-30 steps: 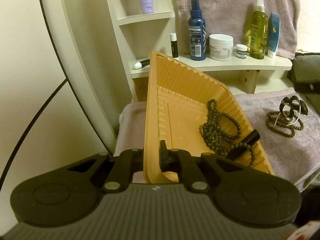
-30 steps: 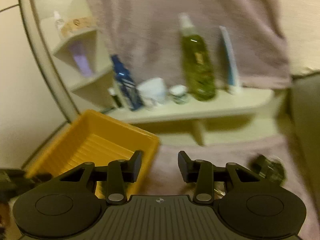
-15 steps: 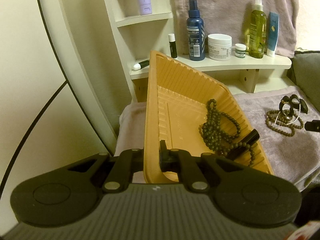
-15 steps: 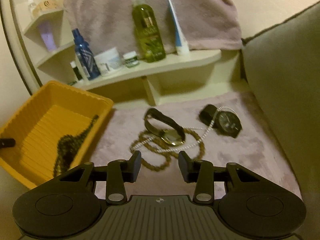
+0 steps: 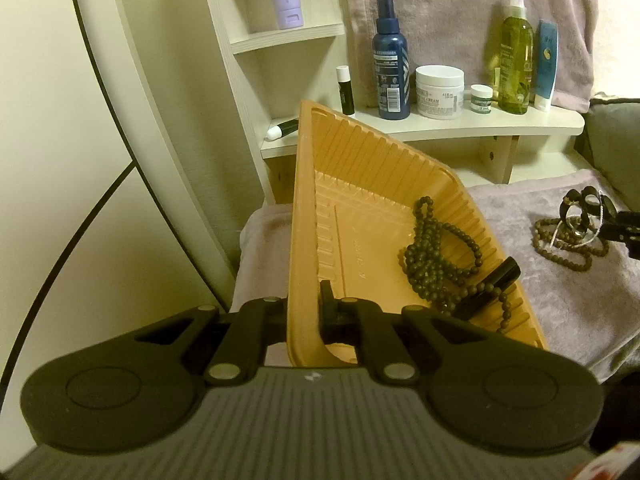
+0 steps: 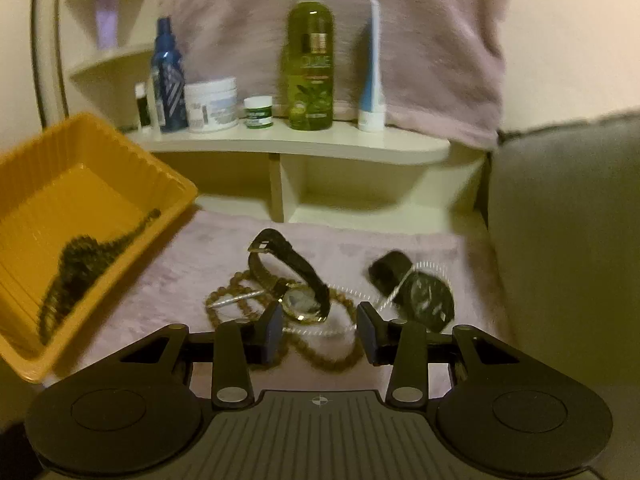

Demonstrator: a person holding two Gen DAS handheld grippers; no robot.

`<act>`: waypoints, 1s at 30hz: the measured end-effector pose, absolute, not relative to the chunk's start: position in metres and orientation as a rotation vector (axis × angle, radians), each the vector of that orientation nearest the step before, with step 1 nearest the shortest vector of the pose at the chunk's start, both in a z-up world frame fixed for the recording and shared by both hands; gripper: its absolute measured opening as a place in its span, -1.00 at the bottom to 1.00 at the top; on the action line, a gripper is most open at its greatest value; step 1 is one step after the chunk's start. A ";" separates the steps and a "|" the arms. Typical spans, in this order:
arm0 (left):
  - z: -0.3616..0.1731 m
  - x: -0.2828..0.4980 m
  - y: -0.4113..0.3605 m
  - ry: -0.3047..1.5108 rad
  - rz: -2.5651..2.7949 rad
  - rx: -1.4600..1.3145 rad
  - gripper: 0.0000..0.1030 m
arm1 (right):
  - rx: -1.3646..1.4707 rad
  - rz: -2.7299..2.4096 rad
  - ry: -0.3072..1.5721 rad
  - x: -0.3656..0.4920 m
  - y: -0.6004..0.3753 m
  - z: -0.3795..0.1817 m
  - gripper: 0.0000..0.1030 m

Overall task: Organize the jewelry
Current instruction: 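Grasp the black-strap gold watch by its strap with the right tool, then carry the watch over the orange tray with the right tool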

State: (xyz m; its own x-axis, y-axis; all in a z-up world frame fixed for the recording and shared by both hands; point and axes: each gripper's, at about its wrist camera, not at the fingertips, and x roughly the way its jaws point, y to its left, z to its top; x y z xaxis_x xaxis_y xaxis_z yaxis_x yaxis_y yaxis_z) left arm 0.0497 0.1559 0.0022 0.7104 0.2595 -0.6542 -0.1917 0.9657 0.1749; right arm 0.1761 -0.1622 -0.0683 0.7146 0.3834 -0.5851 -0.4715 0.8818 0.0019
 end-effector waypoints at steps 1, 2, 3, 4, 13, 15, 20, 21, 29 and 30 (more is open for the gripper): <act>0.002 0.050 0.156 0.740 0.251 0.097 -0.89 | -0.176 0.479 0.606 0.178 -0.159 -0.070 -0.20; 0.002 0.050 0.156 0.740 0.251 0.097 -0.89 | -0.211 0.484 0.600 0.180 -0.155 -0.071 -0.20; 0.002 0.050 0.156 0.740 0.251 0.097 -0.89 | -0.247 0.487 0.593 0.182 -0.151 -0.073 -0.20; 0.002 0.050 0.156 0.741 0.250 0.098 -0.89 | -0.279 0.491 0.583 0.183 -0.147 -0.074 -0.20; 0.002 0.050 0.156 0.741 0.250 0.097 -0.89 | -0.449 0.504 0.534 0.191 -0.122 -0.080 -0.46; 0.002 0.050 0.156 0.741 0.251 0.098 -0.89 | -0.474 0.497 0.531 0.192 -0.118 -0.081 -0.56; 0.002 0.050 0.156 0.741 0.250 0.098 -0.89 | -0.489 0.495 0.528 0.190 -0.114 -0.080 -0.80; 0.002 0.050 0.156 0.741 0.250 0.099 -0.89 | -0.480 0.494 0.528 0.190 -0.115 -0.080 -0.81; 0.002 0.050 0.156 0.740 0.251 0.099 -0.89 | -0.421 0.498 0.511 0.185 -0.120 -0.064 -0.90; 0.002 0.050 0.156 0.741 0.251 0.098 -0.89 | -0.414 0.501 0.511 0.184 -0.120 -0.060 -0.90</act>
